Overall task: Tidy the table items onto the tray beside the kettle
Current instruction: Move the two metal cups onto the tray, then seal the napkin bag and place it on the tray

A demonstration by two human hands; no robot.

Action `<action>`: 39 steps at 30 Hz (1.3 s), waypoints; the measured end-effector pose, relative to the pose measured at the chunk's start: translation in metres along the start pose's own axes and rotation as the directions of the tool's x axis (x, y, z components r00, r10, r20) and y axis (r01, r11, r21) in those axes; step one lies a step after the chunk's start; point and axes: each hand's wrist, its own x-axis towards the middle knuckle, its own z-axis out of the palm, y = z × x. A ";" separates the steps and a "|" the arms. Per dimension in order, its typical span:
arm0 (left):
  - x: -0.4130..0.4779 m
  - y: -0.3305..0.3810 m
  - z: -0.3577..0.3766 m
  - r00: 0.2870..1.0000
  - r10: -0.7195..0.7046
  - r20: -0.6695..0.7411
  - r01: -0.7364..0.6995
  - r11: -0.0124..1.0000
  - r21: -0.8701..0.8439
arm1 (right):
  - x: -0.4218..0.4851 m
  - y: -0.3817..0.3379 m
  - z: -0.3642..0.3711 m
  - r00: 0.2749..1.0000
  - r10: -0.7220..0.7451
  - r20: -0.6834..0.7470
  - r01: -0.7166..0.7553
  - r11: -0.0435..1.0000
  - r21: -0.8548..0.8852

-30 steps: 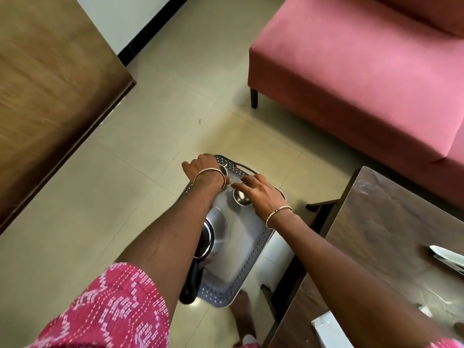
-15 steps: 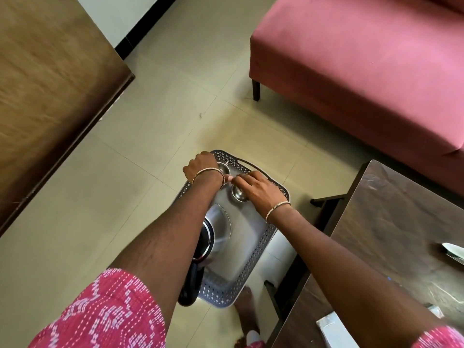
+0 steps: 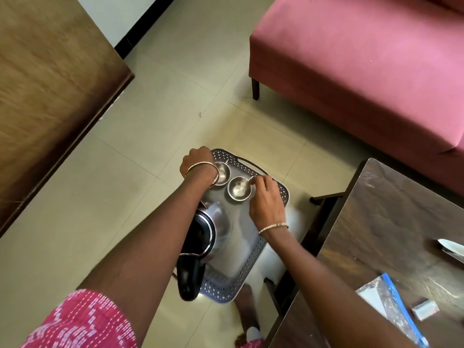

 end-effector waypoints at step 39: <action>-0.227 -0.032 -0.054 0.883 0.335 -0.327 -0.444 0.823 -0.355 | -0.164 -0.006 -0.135 0.742 0.668 0.067 -0.591 0.602 0.537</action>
